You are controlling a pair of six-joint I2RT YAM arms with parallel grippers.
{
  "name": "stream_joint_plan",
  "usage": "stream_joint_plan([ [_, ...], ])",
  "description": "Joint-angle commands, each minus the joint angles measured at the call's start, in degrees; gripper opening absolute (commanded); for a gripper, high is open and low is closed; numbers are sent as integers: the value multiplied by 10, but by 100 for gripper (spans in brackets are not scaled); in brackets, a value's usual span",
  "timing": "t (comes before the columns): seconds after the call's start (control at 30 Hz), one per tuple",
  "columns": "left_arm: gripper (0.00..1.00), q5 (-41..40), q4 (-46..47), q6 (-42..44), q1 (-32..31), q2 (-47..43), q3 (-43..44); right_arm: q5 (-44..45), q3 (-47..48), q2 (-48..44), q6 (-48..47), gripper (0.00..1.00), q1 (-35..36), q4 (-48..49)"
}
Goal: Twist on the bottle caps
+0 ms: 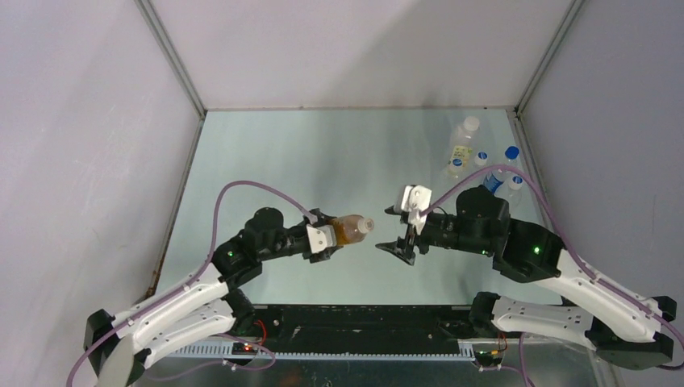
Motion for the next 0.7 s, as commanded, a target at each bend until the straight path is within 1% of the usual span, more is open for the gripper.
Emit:
stream_joint_plan([
  [0.0,9,117,-40,-7,4,18,32,-75,4,16,-164,71,1,-31],
  [0.23,9,147,-67,15,4,38,54,-93,4,26,-200,65,0,-30],
  [0.5,9,166,-54,12,4,44,60,-123,3,41,-202,54,2,-35],
  [0.67,9,174,-48,12,4,48,62,-120,3,45,-199,51,3,-47],
])
